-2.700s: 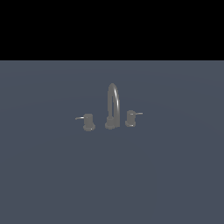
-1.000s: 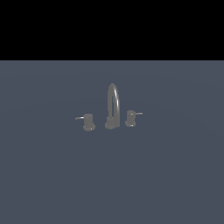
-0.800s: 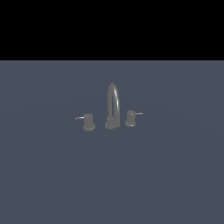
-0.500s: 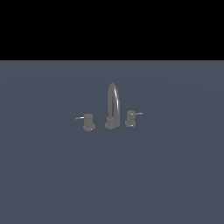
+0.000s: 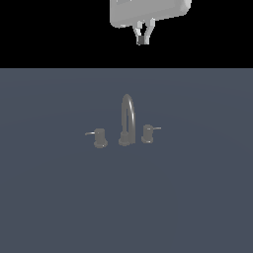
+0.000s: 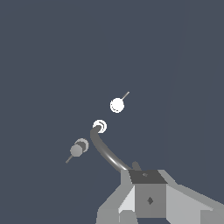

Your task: Turn on the faucet by rotating a designated handle.

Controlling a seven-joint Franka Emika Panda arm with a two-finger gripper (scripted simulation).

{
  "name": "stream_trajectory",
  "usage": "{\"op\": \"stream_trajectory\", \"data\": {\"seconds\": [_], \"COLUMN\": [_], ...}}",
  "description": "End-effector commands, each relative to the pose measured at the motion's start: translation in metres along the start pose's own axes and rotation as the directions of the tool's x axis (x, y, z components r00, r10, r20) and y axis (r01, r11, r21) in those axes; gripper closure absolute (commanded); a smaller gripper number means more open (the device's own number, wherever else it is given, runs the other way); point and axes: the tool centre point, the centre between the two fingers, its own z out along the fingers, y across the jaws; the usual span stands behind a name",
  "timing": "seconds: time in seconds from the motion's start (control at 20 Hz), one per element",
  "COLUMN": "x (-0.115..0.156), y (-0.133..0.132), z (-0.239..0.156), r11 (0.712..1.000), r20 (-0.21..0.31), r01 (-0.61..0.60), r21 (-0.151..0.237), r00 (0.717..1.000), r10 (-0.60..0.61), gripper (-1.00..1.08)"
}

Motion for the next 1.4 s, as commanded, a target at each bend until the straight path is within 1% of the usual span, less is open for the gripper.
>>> {"op": "stream_trajectory", "data": {"seconds": [0.0, 0.25, 0.5, 0.7, 0.95, 1.15, 1.35], "x": [0.016, 0.044, 0.069, 0.086, 0.102, 0.111, 0.115], "y": [-0.005, -0.013, -0.018, -0.02, -0.019, -0.017, -0.014], "z": [0.021, 0.066, 0.114, 0.156, 0.208, 0.242, 0.268], "r11": [0.998, 0.982, 0.951, 0.915, 0.859, 0.817, 0.783], "r20": [0.0, 0.002, 0.004, 0.006, 0.008, 0.009, 0.01], "r01": [-0.064, -0.189, -0.31, -0.404, -0.512, -0.577, -0.622], "r21": [-0.002, -0.005, -0.008, -0.01, -0.013, -0.015, -0.017], "r00": [0.998, 0.982, 0.951, 0.915, 0.859, 0.817, 0.783], "r10": [0.064, 0.189, 0.31, 0.404, 0.512, 0.577, 0.622], "gripper": [1.08, 1.08, 1.08, 1.08, 1.08, 1.08, 1.08]}}
